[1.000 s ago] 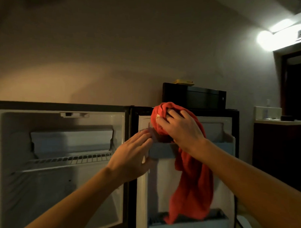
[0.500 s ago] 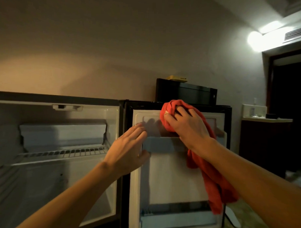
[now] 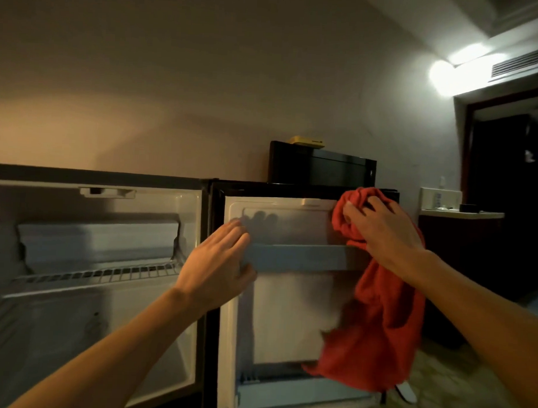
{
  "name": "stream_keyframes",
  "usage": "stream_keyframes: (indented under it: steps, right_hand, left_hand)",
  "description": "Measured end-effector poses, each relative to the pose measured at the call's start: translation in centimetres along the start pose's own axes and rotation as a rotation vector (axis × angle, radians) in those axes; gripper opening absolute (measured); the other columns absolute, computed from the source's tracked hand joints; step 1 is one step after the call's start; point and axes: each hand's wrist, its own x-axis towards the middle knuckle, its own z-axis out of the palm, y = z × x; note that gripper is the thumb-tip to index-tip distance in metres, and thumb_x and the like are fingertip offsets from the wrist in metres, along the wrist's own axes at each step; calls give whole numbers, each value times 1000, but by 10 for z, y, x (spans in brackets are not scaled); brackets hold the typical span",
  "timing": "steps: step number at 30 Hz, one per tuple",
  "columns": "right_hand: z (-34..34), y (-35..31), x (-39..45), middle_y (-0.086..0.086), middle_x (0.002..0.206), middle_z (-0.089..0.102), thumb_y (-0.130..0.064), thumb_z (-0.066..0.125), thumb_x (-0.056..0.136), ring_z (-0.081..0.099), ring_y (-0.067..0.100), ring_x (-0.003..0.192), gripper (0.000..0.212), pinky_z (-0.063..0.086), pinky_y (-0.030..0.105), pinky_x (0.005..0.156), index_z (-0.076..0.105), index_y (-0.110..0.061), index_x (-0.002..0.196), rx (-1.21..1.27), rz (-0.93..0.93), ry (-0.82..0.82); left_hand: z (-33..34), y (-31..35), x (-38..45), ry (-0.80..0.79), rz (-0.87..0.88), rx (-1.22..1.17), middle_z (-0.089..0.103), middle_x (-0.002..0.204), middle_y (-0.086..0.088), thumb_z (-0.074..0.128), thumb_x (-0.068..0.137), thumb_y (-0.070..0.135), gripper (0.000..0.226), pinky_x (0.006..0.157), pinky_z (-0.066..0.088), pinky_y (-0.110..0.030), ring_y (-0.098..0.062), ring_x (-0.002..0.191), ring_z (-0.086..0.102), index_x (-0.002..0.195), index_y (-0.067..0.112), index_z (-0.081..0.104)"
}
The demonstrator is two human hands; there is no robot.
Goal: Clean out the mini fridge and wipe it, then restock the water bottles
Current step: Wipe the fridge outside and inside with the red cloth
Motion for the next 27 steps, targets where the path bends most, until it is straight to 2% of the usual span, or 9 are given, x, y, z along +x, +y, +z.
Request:
stream_keyframes:
  steps: [4, 6, 9, 13, 16, 20, 22, 24, 27]
  right_hand:
    - [-2, -15, 5, 2, 128, 60, -26, 80, 69, 46, 26, 123, 84, 40, 41, 96, 37, -22, 141, -11, -54, -20]
    - [-6, -25, 12, 3, 132, 58, -25, 80, 72, 45, 26, 124, 84, 39, 41, 98, 34, -22, 142, 2, -99, 16]
    - [-9, -33, 23, 4, 136, 54, -31, 79, 75, 42, 26, 128, 85, 38, 41, 101, 30, -22, 144, 21, -132, 48]
    - [-5, -25, 25, 4, 136, 56, -39, 81, 72, 42, 26, 129, 89, 37, 41, 102, 30, -21, 144, 18, -148, 34]
    - [4, -12, 20, 3, 134, 57, -42, 77, 76, 41, 25, 130, 84, 37, 41, 102, 31, -22, 143, 22, -126, 2]
    - [13, 13, 4, 2, 137, 53, -45, 60, 89, 39, 23, 131, 68, 36, 37, 102, 29, -23, 146, 53, -27, -22]
    - [13, 25, -6, 3, 137, 50, -30, 60, 89, 38, 22, 129, 65, 36, 36, 102, 29, -22, 146, 93, 51, -51]
    - [12, 31, -12, 2, 137, 49, -17, 65, 81, 36, 22, 128, 75, 34, 36, 103, 28, -21, 146, 107, 92, -88]
    - [10, 33, -16, 2, 134, 53, -12, 68, 76, 37, 23, 127, 77, 34, 39, 102, 34, -19, 145, 133, 87, -75]
  left_hand:
    - [5, 13, 16, 45, 73, 72, 62, 109, -2, 56, 87, 42, 29, 105, 45, -35, -17, 102, 57, 102, 18, 57]
    - [10, 28, 27, 32, 111, 91, 62, 99, -2, 51, 87, 41, 26, 95, 48, -34, -18, 94, 59, 98, 18, 57]
    - [22, 47, 37, -5, 73, 75, 60, 88, -3, 49, 84, 40, 26, 78, 48, -36, -23, 84, 59, 91, 16, 56]
    - [34, 46, 36, -31, 19, 41, 59, 93, -1, 45, 87, 39, 27, 77, 48, -33, -20, 86, 57, 97, 17, 55]
    - [35, 39, 32, -33, 19, -2, 59, 93, 2, 48, 91, 37, 21, 79, 46, -29, -16, 84, 56, 99, 19, 55]
    - [31, 33, 28, -34, 15, -30, 61, 96, 0, 52, 91, 39, 26, 81, 48, -33, -19, 87, 58, 104, 17, 57]
    - [29, 33, 26, -26, 3, -49, 62, 97, 0, 57, 90, 43, 31, 82, 49, -33, -18, 88, 59, 107, 18, 57]
    - [27, 35, 24, -34, -6, -51, 62, 100, 2, 56, 90, 50, 37, 84, 49, -32, -17, 91, 59, 111, 20, 57]
    - [23, 37, 24, -56, -29, -74, 63, 106, 2, 55, 89, 54, 41, 88, 49, -32, -16, 96, 60, 114, 21, 56]
